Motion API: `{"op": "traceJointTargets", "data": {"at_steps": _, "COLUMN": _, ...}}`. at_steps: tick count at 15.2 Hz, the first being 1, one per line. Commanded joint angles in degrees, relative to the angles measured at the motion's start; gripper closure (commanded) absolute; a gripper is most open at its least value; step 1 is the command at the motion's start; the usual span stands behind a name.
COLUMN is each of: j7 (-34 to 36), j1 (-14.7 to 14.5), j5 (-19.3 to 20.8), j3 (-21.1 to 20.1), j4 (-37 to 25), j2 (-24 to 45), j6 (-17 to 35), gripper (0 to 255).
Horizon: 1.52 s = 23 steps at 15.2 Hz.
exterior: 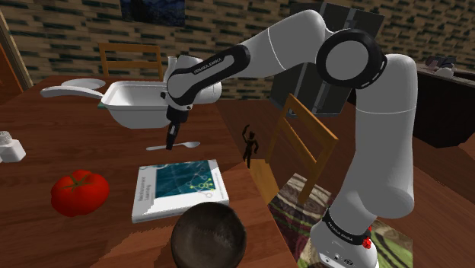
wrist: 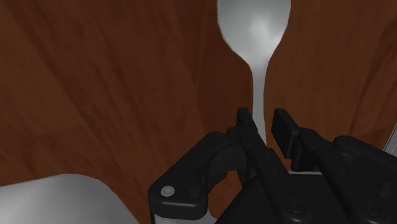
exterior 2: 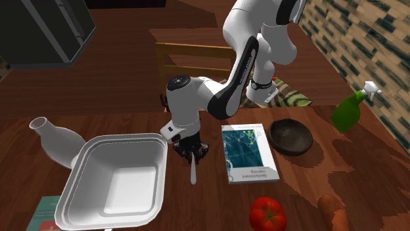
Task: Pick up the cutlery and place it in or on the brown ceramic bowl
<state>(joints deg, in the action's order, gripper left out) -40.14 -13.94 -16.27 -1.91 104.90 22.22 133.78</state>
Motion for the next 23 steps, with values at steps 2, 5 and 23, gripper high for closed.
{"op": "traceJointTargets", "data": {"at_steps": 2, "j7": 0.0, "j1": 0.0, "j5": 0.0, "j3": 0.0, "j4": 0.0, "j2": 0.0, "j6": 0.0, "gripper": 255}}
{"op": "traceJointTargets", "data": {"at_steps": 5, "j7": 0.0, "j1": 0.0, "j5": 0.0, "j3": 0.0, "j4": 0.0, "j2": 0.0, "j6": 0.0, "gripper": 255}}
{"op": "traceJointTargets", "data": {"at_steps": 23, "j7": 3.0, "j1": -0.1, "j5": 1.8, "j3": 0.6, "j4": -5.6, "j2": -5.5, "j6": -10.8, "gripper": 255}}
